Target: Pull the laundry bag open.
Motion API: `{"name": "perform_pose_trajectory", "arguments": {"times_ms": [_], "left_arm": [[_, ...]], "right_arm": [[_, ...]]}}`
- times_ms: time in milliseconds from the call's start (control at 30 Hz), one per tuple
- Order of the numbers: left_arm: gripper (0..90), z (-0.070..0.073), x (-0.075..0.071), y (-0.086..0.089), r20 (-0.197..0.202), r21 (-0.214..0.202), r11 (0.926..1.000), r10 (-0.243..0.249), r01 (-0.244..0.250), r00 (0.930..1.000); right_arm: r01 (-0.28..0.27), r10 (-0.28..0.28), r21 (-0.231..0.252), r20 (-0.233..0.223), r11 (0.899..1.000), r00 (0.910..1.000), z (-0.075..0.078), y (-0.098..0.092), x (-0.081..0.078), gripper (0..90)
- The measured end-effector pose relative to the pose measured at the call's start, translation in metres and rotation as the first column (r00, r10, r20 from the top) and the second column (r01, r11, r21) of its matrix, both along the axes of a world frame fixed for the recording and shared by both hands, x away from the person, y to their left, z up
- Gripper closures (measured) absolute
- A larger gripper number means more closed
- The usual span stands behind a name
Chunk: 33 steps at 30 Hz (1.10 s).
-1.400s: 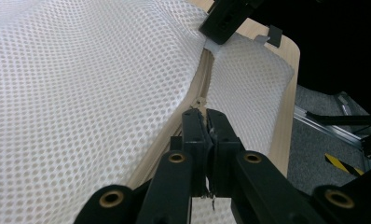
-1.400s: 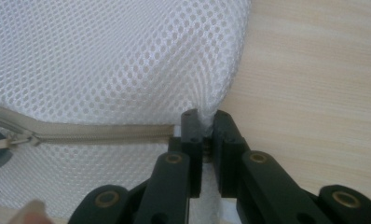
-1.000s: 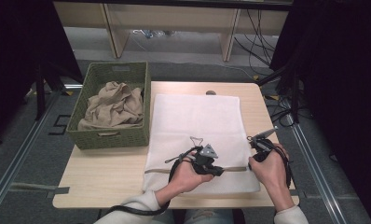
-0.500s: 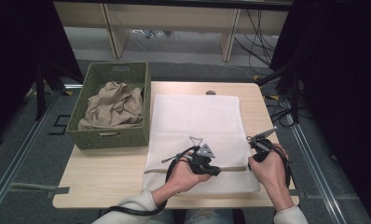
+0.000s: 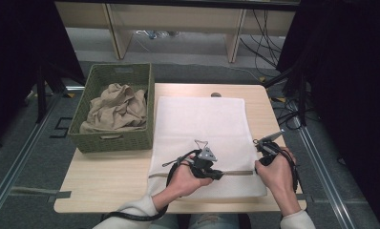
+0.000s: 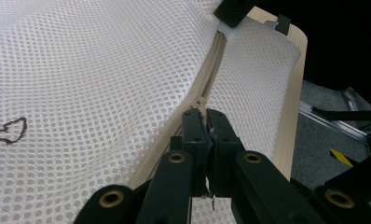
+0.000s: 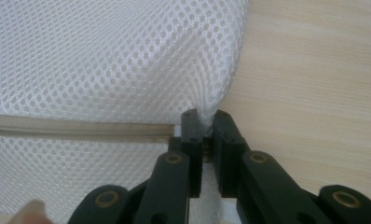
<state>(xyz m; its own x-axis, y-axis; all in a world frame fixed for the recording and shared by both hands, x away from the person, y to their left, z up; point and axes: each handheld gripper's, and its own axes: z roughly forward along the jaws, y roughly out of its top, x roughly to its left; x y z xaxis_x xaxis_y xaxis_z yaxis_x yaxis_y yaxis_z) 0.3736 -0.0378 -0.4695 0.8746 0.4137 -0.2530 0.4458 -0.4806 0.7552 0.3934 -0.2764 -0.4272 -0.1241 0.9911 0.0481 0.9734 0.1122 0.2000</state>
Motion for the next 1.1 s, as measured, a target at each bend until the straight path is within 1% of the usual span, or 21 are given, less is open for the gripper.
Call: {"name": "perform_pose_trajectory", "arguments": {"times_ms": [100,167,200,300,400,433,467,500,533,567,600,633,667,700,733,800,900,933,1000,1033,1100], "left_arm": [[86.4,0.0,0.0,0.001,0.002,0.001,1.0,-0.001,0.001,1.0],[86.4,0.0,0.0,0.001,0.002,0.0,1.0,-0.001,0.001,1.0],[86.5,0.0,0.0,0.001,0.002,-0.002,1.0,-0.001,0.001,1.0],[86.4,0.0,0.0,0.002,0.002,-0.001,1.0,-0.003,0.003,1.0],[86.4,-0.001,-0.001,0.003,-0.009,0.0,1.0,0.004,-0.004,1.0],[86.4,-0.001,0.0,0.003,-0.006,0.004,1.0,0.004,-0.004,1.0],[86.4,-0.001,0.0,0.004,-0.003,0.01,0.9999,-0.004,0.004,1.0],[86.4,-0.001,0.0,0.004,0.001,0.003,0.9999,-0.01,0.01,0.9999],[86.4,-0.001,0.0,0.004,0.001,0.003,0.9999,-0.01,0.01,0.9999],[86.4,-0.001,0.0,0.006,-0.003,0.006,1.0,0.003,-0.003,1.0],[86.4,-0.001,0.0,0.006,-0.003,0.006,1.0,0.003,-0.003,1.0],[86.4,0.0,0.0,0.008,0.004,0.01,0.9999,-0.002,0.002,1.0],[86.4,-0.001,0.0,0.01,0.002,0.008,1.0,0.003,-0.003,1.0],[86.4,-0.001,0.0,0.01,0.002,0.008,1.0,0.003,-0.003,1.0],[86.4,-0.001,0.0,0.012,0.002,0.013,0.9999,0.008,-0.008,1.0],[86.4,-0.001,0.0,0.013,-0.004,0.012,0.9999,0.01,-0.01,0.9999],[86.4,-0.001,-0.001,0.014,-0.007,0.004,0.9999,0.015,-0.015,0.9999],[86.4,-0.001,-0.001,0.014,0.005,0.009,1.0,0.002,-0.002,1.0],[86.4,-0.002,-0.002,0.014,0.002,0.006,1.0,0.007,-0.007,1.0],[86.4,-0.001,-0.002,0.014,0.001,0.005,1.0,0.009,-0.009,1.0],[86.4,-0.001,-0.002,0.014,0.003,0.005,1.0,0.006,-0.007,1.0]], "right_arm": [[0.01,-0.01,0.005,-0.004,1.0,0.9999,0.0,0.0,0.0,85.1],[-0.025,0.025,-0.001,0.005,1.0,0.9997,0.0,-0.001,-0.001,85.1],[0.017,-0.017,0.004,-0.009,1.0,0.9998,0.001,0.002,-0.001,85.1],[0.012,-0.012,0.006,-0.013,1.0,0.9999,0.001,0.001,-0.001,85.1],[0.021,-0.021,0.01,-0.005,1.0,0.9998,0.0,0.002,-0.001,85.1],[0.034,-0.034,0.018,-0.002,0.999,0.9994,0.0,0.003,-0.001,85.1],[-0.011,0.011,0.015,0.001,1.0,0.9999,-0.001,0.0,0.0,85.1],[-0.003,0.003,0.006,-0.009,1.0,1.0,-0.001,0.001,0.0,85.1],[-0.014,0.014,0.001,0.009,1.0,0.9999,-0.002,-0.001,0.0,85.1],[-0.004,0.004,0.006,0.004,1.0,1.0,-0.001,0.0,0.0,85.1],[-0.004,0.004,0.006,0.004,1.0,1.0,-0.001,0.0,0.0,85.1],[-0.019,0.019,0.001,-0.001,1.0,0.9998,-0.002,-0.003,0.0,85.1],[-0.029,0.029,-0.001,0.006,1.0,0.9996,-0.002,-0.003,0.0,85.1],[-0.029,0.029,-0.001,0.006,1.0,0.9996,-0.002,-0.003,0.0,85.1],[-0.007,0.007,0.004,0.004,1.0,1.0,-0.001,-0.001,0.0,85.1],[-0.002,0.002,0.001,-0.005,1.0,1.0,-0.001,0.0,0.0,85.1],[-0.004,0.004,0.006,-0.002,1.0,1.0,-0.002,0.0,0.0,85.1],[0.014,-0.014,0.005,-0.011,1.0,0.9998,-0.002,0.002,0.0,85.1],[-0.004,0.004,0.005,-0.005,1.0,1.0,-0.002,0.001,0.0,85.1],[0.005,-0.005,0.008,-0.006,1.0,1.0,-0.003,0.001,0.0,85.1],[-0.005,0.005,0.008,-0.002,1.0,1.0,-0.003,0.0,0.0,85.1]]}}
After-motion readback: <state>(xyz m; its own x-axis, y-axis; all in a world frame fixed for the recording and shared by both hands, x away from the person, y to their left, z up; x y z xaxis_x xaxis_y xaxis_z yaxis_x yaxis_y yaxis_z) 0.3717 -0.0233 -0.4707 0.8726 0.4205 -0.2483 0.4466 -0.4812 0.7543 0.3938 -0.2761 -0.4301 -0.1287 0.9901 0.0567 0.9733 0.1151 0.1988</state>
